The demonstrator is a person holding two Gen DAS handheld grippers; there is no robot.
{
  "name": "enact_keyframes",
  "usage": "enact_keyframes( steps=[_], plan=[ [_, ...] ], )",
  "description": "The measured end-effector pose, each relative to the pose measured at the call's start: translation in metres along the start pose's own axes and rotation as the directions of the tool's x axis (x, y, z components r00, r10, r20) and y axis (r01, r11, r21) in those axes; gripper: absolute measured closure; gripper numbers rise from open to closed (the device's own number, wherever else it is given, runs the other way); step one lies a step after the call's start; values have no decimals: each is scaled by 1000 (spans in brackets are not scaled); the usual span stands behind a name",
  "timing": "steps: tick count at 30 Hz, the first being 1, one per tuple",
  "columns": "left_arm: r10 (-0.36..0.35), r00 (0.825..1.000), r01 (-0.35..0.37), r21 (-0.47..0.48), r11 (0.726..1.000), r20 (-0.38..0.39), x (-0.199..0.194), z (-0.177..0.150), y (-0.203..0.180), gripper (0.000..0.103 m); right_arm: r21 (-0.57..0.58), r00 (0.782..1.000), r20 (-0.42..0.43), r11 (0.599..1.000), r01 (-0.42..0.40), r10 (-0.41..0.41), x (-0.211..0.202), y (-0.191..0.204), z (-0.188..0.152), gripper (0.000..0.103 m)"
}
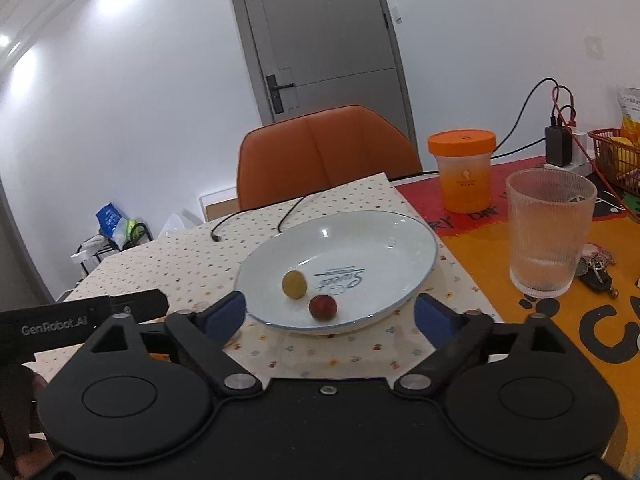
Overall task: Organize fruits
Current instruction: 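Move both open tools back toward the fruits on the tablecloth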
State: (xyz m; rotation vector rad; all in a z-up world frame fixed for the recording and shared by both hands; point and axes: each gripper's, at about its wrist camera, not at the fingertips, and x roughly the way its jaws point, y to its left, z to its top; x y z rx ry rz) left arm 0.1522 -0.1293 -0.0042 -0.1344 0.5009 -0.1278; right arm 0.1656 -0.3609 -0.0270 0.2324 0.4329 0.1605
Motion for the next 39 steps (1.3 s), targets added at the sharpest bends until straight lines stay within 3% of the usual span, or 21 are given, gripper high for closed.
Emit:
enact_keyframes(
  steps=[7,12,27,39],
  plan=[
    [5,1000,-4,-35,999,5,-22,-4,26,10,12,1000,-16,1000,-25,25,-4,12,-4,0],
    [-8,1000,9,-67,998,7,-38,-6,44,10,1,999,-19,999,-46,46,-7,21,-5,0],
    [103,994,-101,-77,992,28,-77,-11,92,10,-36,996,-29,995,-90,89,-11,45,-13,0],
    [136,990,-129,-148,981,37,-93,-24,125,12,-24,988,-48,988,-151,150,-9,54,-19,0]
  ],
)
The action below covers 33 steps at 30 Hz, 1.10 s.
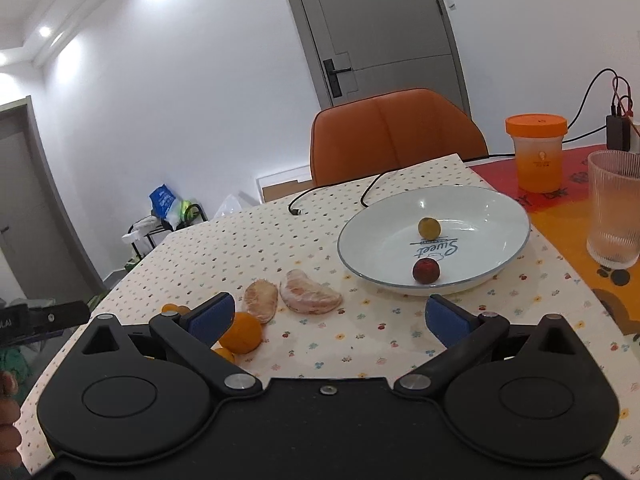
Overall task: Organize fruits
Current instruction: 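Move both open tools back toward the fruits on the tablecloth, then grasp the red plum with the left tool while the right tool grasps the large orange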
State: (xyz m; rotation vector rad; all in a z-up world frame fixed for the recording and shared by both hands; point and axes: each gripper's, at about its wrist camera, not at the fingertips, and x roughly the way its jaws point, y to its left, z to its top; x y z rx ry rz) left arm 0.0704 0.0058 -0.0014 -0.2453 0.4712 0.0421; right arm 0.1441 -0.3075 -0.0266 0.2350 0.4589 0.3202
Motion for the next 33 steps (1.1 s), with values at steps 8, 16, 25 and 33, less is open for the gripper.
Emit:
enact_keyframes(
  steps=[8,16,25,33],
  plan=[
    [20,1000,-20,-8,1000,-17,3,-15,9,24,-15,1000,-12,1000,-14,14,6,9,-6,1],
    [27,998,-28,-36,999,-52,11,-26,18,45,-35,999,-37,999,-32,31,15,21,-14,2],
    [4,998,-7,-47,999,-59,18,-30,17,48,-52,995,-74,996,-67,63,28,33,-21,13],
    [-23,995,20,-35,999,-97,31,-41,10,53,-67,990,-110,993,-98,91,45,46,-23,23]
  ],
)
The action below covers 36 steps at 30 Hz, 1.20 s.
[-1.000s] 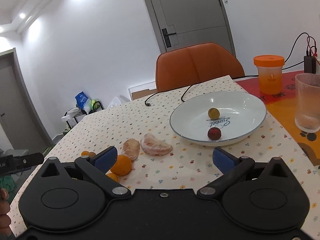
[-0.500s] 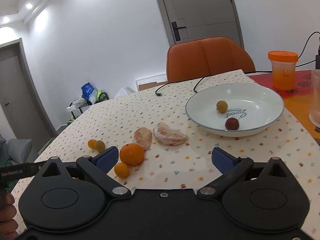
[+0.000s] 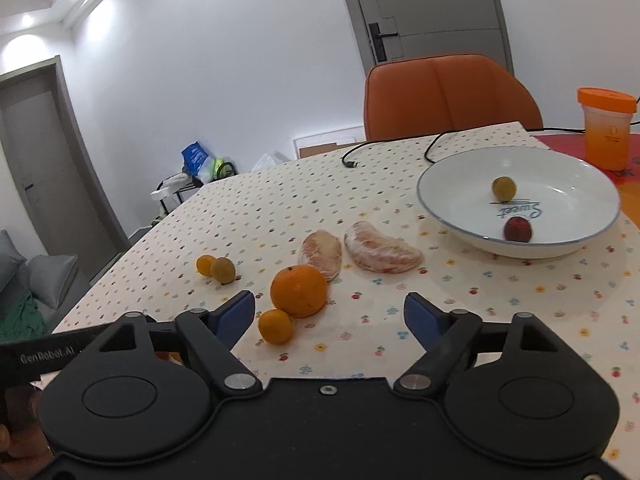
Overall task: Organize fruits
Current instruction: 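Grasp the red plum with the left tool while the right tool grasps the large orange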
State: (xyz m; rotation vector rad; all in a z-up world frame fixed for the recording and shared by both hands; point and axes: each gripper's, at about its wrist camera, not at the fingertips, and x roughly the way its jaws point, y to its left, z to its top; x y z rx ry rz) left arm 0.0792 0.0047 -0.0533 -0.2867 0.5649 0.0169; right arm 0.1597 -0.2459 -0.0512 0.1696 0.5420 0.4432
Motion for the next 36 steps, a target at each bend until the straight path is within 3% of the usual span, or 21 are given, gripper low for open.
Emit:
enact_keyframes(
  steps=[6,11,24,28,30,36],
  plan=[
    [-11,1000,12,-14,1000,10,0,-3,4,69,6,1000,-22,1000,-20,20,13,5,2,26],
    [-9,1000,8,-52,999,-25,6,-7,14,81,-8,999,-32,999,-37,36,25,11,6,27],
    [45,999,-43,-108,993,9,3,-1,32,81,-25,997,-72,1000,-16,14,46,21,8,37],
    [65,998,-62,-123,990,19,2,2,37,81,-42,997,-81,999,-12,8,53,22,6,46],
    [74,997,-71,-132,989,18,3,4,40,81,-31,996,-91,999,-9,6,57,18,6,61],
    [82,996,-77,-118,990,36,2,15,36,81,-10,998,-59,1000,-19,18,46,13,7,63]
  ],
)
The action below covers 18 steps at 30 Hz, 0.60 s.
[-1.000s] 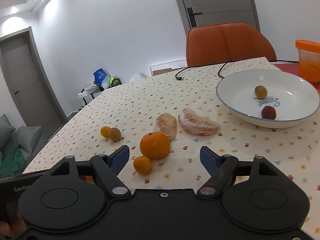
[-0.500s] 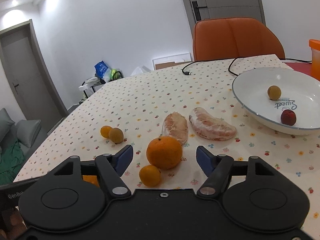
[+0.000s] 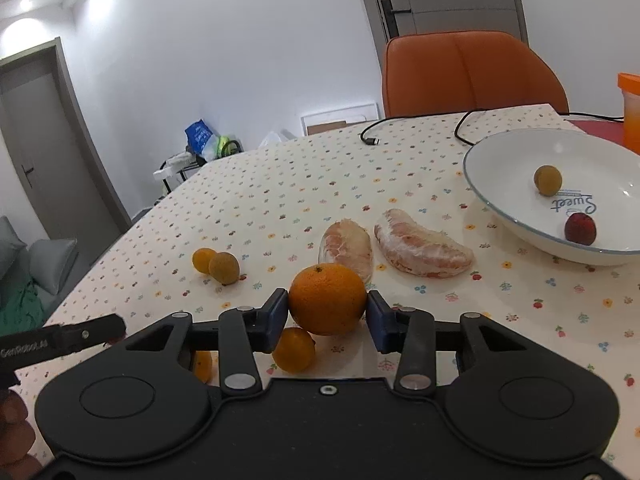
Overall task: Organize fruits
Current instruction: 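Grasp the red plum with the left tool while the right tool grasps the large orange, then carry the plum and orange into the white bowl and open both tools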
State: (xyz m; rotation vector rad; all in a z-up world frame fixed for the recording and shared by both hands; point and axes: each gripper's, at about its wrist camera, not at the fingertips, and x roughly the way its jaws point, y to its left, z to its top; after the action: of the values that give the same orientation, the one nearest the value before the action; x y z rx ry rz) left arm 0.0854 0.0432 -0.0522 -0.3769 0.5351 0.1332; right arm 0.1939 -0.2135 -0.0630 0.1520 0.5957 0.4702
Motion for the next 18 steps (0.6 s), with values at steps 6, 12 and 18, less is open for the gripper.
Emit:
enact_keyframes(
  steps=[6,12,18],
  plan=[
    [-29,1000,28,32,999,9,2,4,-21,81,8,1000,24,1000,1,-2,-14,-5,0,63],
    [-61,998,59,77,995,14,3,8,-45,81,35,998,65,999,13,-15,-30,-18,4,63],
    [-90,996,88,110,990,16,4,12,-67,81,65,994,102,997,33,-39,-42,-35,8,63]
  ],
)
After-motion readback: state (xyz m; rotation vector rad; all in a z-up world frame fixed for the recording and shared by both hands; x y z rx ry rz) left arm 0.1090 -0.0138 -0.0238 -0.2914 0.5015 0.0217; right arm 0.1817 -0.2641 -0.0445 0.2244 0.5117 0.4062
